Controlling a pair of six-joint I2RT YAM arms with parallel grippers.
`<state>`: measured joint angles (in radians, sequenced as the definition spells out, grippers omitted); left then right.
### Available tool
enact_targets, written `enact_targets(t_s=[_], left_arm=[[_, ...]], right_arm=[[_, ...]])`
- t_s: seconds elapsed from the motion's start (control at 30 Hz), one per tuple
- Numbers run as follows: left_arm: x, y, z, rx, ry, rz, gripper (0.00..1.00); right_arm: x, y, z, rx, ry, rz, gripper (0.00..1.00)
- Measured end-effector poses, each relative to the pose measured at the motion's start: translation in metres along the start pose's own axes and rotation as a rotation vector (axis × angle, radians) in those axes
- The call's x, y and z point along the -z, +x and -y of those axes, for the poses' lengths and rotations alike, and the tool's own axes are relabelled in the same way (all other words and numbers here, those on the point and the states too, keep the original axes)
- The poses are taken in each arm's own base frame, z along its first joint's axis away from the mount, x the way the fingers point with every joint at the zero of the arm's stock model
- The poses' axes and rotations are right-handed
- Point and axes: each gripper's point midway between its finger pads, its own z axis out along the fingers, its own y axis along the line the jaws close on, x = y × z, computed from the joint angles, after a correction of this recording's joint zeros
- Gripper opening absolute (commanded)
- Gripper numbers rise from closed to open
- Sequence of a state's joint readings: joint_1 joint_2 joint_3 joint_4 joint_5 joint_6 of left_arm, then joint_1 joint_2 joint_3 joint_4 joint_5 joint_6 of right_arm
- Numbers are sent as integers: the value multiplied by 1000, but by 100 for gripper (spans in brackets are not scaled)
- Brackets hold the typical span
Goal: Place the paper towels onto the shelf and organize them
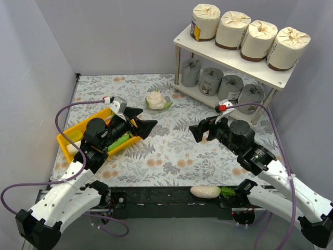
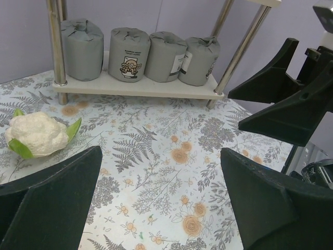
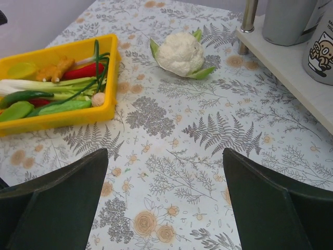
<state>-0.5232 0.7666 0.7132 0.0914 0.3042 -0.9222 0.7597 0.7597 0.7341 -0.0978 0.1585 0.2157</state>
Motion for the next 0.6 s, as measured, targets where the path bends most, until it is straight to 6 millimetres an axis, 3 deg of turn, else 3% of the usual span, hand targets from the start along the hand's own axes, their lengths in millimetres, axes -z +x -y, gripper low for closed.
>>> enact_targets(t_s=[0.4,0.6], left_arm=[[1,-2,-3,-21,-14,8,98],[2,-5,-4,-30,-24,19,98]], right_arm=[[7,-23,10,-72,81,71,99],[6,-24,16,-72,116,75,98]])
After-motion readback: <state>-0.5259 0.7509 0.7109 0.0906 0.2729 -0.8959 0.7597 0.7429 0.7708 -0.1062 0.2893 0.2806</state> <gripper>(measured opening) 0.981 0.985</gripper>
